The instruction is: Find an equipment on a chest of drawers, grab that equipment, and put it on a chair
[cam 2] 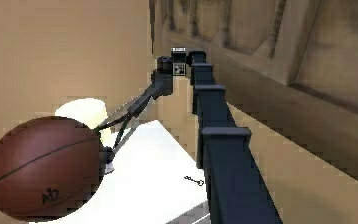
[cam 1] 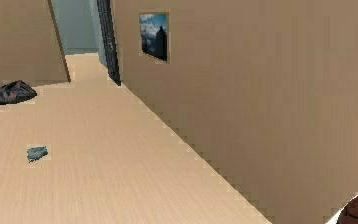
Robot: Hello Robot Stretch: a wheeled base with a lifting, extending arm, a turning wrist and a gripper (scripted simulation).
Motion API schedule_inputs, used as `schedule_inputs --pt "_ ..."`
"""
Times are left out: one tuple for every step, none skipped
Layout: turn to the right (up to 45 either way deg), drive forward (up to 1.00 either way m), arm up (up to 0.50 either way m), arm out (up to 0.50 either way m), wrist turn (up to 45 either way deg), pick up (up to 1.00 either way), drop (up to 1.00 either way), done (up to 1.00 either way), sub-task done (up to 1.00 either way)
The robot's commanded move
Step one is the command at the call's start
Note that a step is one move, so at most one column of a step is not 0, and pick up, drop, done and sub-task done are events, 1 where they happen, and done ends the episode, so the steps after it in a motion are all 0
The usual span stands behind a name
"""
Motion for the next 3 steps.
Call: schedule_inputs --pt "0.0 0.00 0.00 -0.40 0.0 0.00 0.00 0.00 0.00" --pt "-45.0 0.00 0.00 0.00 0.0 0.00 0.00 0.00 0.00" --pt "-36.0 0.00 0.00 0.00 0.0 0.00 0.00 0.00 0.00"
